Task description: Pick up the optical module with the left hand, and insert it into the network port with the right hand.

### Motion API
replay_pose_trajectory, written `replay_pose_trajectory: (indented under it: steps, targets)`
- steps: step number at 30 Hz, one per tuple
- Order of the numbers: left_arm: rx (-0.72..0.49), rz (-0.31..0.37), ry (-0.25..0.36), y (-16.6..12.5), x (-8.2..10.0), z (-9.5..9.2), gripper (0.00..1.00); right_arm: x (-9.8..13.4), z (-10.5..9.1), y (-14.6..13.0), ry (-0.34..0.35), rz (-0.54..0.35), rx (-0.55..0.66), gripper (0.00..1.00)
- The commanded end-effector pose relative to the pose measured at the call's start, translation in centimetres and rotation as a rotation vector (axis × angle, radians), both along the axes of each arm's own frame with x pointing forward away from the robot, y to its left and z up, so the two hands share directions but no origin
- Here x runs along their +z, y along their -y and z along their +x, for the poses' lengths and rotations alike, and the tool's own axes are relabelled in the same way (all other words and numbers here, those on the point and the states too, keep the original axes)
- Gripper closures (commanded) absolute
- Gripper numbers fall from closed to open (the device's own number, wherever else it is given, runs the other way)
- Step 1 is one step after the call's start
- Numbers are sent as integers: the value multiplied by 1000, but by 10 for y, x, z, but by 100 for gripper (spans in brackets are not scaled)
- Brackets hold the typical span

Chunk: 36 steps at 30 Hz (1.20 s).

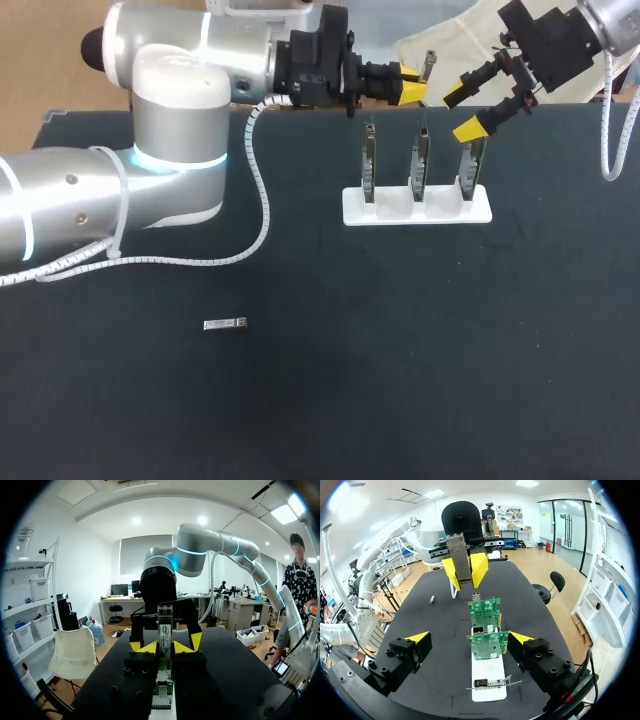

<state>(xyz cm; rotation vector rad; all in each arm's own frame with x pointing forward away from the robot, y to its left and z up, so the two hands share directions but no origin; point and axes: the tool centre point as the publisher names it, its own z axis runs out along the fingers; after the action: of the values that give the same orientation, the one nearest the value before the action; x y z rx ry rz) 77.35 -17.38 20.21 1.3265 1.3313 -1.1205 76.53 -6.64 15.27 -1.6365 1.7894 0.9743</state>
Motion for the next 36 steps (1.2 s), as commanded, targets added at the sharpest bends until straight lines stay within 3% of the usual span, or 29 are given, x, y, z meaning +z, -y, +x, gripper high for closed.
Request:
replay_pose_trajectory:
  steps: [1,19,36]
  targets:
    - [15,-35,-18,2,-11,-3,100,0,0,0,1,2,1,0]
    - [-25,-14,-66,12,-31,6,100,0,0,0,1,2,1,0]
    - [-32,-15,-81,15,-38,14,100,0,0,0,1,2,1,0]
